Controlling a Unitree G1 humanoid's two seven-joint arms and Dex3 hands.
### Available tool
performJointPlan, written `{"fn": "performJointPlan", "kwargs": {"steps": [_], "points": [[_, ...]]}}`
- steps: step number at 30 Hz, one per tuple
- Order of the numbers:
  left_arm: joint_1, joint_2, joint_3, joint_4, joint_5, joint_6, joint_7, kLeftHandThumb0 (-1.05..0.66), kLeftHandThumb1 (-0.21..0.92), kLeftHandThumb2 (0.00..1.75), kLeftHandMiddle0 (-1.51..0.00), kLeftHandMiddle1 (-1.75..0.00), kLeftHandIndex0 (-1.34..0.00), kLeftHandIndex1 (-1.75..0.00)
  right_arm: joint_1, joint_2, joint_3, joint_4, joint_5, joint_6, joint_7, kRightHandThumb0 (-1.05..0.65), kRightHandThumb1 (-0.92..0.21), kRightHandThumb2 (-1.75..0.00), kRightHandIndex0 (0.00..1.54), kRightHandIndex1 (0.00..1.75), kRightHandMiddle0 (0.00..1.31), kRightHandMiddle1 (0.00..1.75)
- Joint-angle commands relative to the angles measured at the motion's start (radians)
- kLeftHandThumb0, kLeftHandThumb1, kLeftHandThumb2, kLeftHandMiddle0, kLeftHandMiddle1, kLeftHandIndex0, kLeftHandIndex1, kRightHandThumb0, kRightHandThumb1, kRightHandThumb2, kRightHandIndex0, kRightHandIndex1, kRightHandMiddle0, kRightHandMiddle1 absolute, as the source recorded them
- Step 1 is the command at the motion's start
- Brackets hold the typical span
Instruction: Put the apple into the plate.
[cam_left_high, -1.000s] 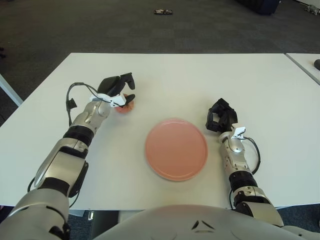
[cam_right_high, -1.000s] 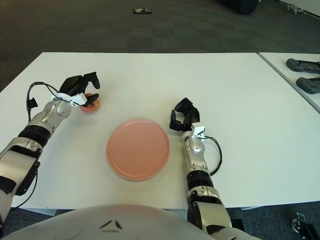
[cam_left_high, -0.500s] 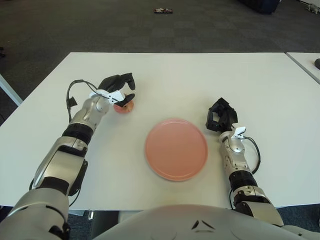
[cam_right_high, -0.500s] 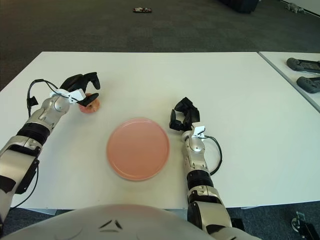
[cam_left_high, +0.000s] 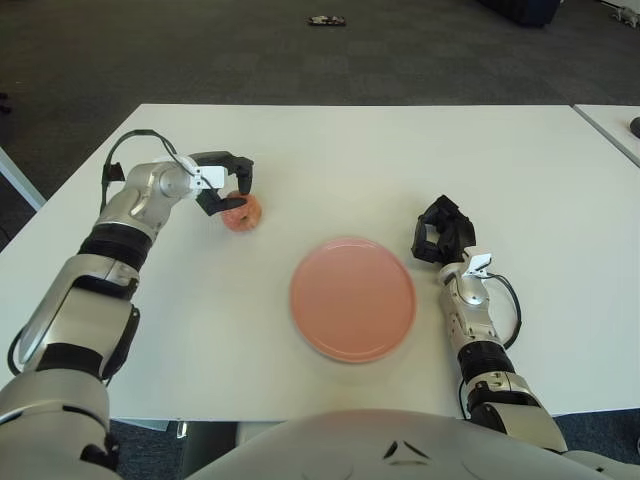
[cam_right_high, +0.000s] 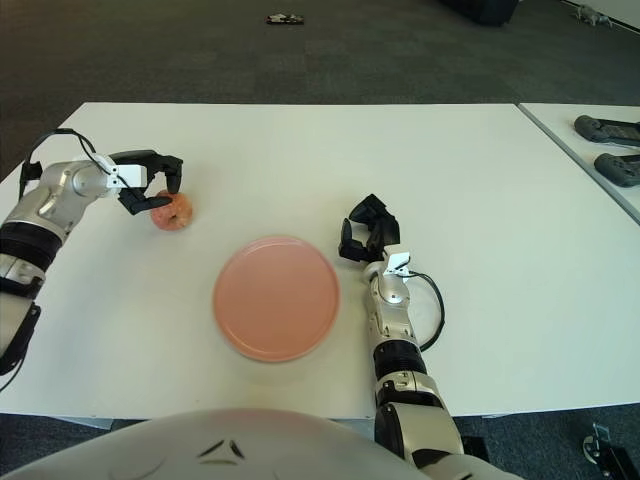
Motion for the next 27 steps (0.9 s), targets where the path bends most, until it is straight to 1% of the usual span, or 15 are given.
{"fn": "performJointPlan", "kwargs": {"steps": [1,3,7,12,13,14,15,16,19,21,23,25,27], "points": [[-0.016,0.052,-0.031,-0.116,0.043,0.029,-0.112,-0.44,0.49,1.09,-0.95,-1.75,-0.48,-1.75,0.037,0.008,-0.003,0.044,0.005,0.064,-0.007,-0.49,-0.27,-1.36,1.13,1.75,0.64,1.75],[-0.018,0.061,-0.035,-0.140,0.050,0.030,-0.147,-0.45,0.47,1.12,-0.98,-1.75,-0.49,-1.75,0.037,0.008,-0.003,0.046,0.006,0.064,-0.006,-0.49,-0.27,-1.36,1.13,1.75,0.64,1.75],[-0.031,0.078,-0.034,-0.175,0.047,0.019,-0.215,-0.45,0.47,1.11,-1.01,-1.75,-0.49,-1.75,0.036,0.008,-0.002,0.048,0.006,0.064,-0.005,-0.49,-0.27,-1.36,1.13,1.75,0.64,1.75],[-0.070,0.107,-0.037,-0.170,0.015,-0.092,-0.294,-0.45,0.48,1.11,-1.02,-1.75,-0.49,-1.75,0.034,0.008,-0.003,0.050,0.008,0.063,-0.002,-0.49,-0.27,-1.36,1.13,1.75,0.64,1.75],[-0.077,0.110,-0.040,-0.164,0.013,-0.113,-0.304,-0.61,0.64,0.96,-1.03,-1.75,-0.50,-1.75,0.033,0.008,-0.003,0.051,0.008,0.062,-0.001,-0.49,-0.27,-1.36,1.13,1.75,0.64,1.75],[-0.086,0.121,-0.045,-0.162,0.011,-0.150,-0.320,-0.67,0.69,0.90,-1.03,-1.75,-0.51,-1.75,0.033,0.007,-0.002,0.052,0.008,0.061,0.000,-0.49,-0.27,-1.36,1.12,1.75,0.64,1.75],[-0.092,0.128,-0.048,-0.160,0.010,-0.177,-0.331,-0.77,0.78,0.84,-1.04,-1.75,-0.52,-1.75,0.033,0.007,-0.002,0.052,0.008,0.061,0.001,-0.49,-0.27,-1.36,1.12,1.75,0.64,1.75],[-0.097,0.138,-0.051,-0.160,0.009,-0.211,-0.337,-0.83,0.83,0.80,-1.04,-1.75,-0.52,-1.75,0.032,0.007,-0.002,0.053,0.008,0.060,0.001,-0.49,-0.28,-1.36,1.12,1.75,0.64,1.75],[-0.105,0.153,-0.058,-0.157,0.040,-0.261,-0.324,-0.93,0.89,0.80,-1.04,-1.75,-0.54,-1.75,0.030,0.008,-0.002,0.058,0.007,0.060,-0.001,-0.49,-0.28,-1.36,1.12,1.75,0.64,1.75],[-0.105,0.158,-0.058,-0.159,0.059,-0.266,-0.316,-0.97,0.91,0.81,-1.04,-1.75,-0.55,-1.75,0.029,0.008,-0.002,0.060,0.007,0.060,0.000,-0.49,-0.28,-1.36,1.12,1.75,0.64,1.75],[-0.105,0.169,-0.060,-0.162,0.082,-0.296,-0.297,-0.99,0.91,0.83,-1.04,-1.75,-0.57,-1.75,0.027,0.009,-0.002,0.060,0.006,0.065,-0.003,-0.49,-0.28,-1.36,1.11,1.75,0.64,1.75],[-0.104,0.177,-0.062,-0.166,0.105,-0.320,-0.277,-1.03,0.92,0.88,-1.05,-1.75,-0.62,-1.75,0.027,0.009,-0.002,0.061,0.004,0.069,-0.006,-0.49,-0.28,-1.36,1.11,1.75,0.64,1.75],[-0.094,0.159,-0.067,-0.162,0.145,-0.306,-0.226,-1.04,0.92,0.90,-1.06,-1.75,-0.65,-1.75,0.026,0.010,-0.001,0.060,0.002,0.071,-0.009,-0.49,-0.28,-1.36,1.11,1.75,0.64,1.75]]}}
